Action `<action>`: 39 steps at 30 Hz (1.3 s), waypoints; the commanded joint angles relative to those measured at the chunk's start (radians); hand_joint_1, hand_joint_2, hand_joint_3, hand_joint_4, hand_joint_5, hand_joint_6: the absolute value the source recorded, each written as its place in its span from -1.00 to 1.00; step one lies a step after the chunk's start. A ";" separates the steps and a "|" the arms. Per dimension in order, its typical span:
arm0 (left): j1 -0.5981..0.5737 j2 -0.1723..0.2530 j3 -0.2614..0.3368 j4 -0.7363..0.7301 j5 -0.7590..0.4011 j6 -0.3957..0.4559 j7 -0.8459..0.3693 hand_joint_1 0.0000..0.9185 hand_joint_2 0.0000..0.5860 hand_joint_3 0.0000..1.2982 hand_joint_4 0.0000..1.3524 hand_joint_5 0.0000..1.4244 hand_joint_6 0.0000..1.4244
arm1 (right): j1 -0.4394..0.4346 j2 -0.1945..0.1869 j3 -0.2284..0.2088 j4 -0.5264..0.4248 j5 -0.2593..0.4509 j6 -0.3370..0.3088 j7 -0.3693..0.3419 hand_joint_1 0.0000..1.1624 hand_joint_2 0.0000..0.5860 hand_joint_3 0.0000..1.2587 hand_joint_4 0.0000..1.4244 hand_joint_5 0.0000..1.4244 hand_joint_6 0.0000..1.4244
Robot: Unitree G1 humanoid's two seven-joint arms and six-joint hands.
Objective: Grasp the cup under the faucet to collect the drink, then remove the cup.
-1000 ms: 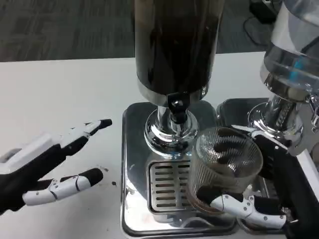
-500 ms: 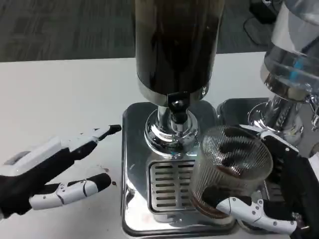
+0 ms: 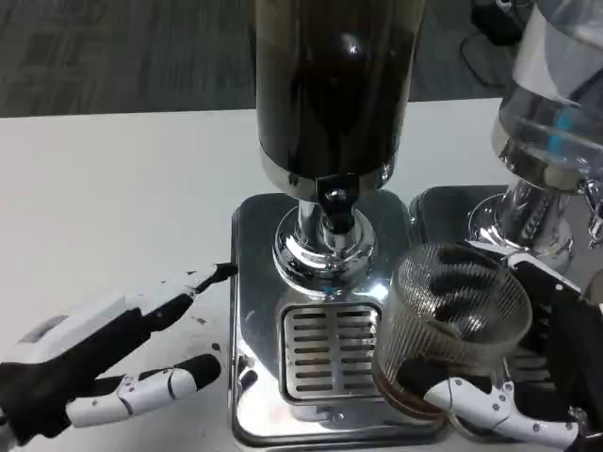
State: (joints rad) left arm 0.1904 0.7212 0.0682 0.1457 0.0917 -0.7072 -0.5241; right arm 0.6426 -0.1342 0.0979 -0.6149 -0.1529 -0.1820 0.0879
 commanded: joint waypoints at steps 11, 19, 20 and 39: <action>0.033 -0.031 0.002 -0.104 0.037 0.082 0.032 -1.00 -0.22 -1.00 -1.00 -1.00 -1.00 | 0.029 -0.012 -0.051 -0.034 0.072 -0.032 0.025 0.52 -0.45 -0.07 -0.02 0.25 0.68; 0.062 -0.038 0.012 -0.152 0.049 0.116 0.052 -1.00 -0.22 -1.00 -1.00 -1.00 -1.00 | 0.013 -0.022 -0.064 -0.032 0.094 -0.019 0.039 0.52 -0.45 -0.07 -0.02 0.25 0.68; 0.064 -0.038 0.012 -0.156 0.051 0.118 0.053 -1.00 -0.22 -1.00 -1.00 -1.00 -1.00 | 0.013 -0.022 -0.063 -0.031 0.094 -0.019 0.040 0.52 -0.45 -0.07 -0.02 0.25 0.68; 0.089 -0.038 0.028 -0.169 0.046 0.129 0.057 -1.00 -0.22 -1.00 -1.00 -1.00 -1.00 | 0.025 -0.009 -0.045 -0.029 0.086 -0.022 0.034 0.50 -0.41 -0.06 -0.02 0.25 0.66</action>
State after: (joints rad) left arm 0.2732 0.6882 0.0919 -0.0218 0.1322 -0.5796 -0.4793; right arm 0.6727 -0.1507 0.0523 -0.6192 -0.0809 -0.1834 0.1257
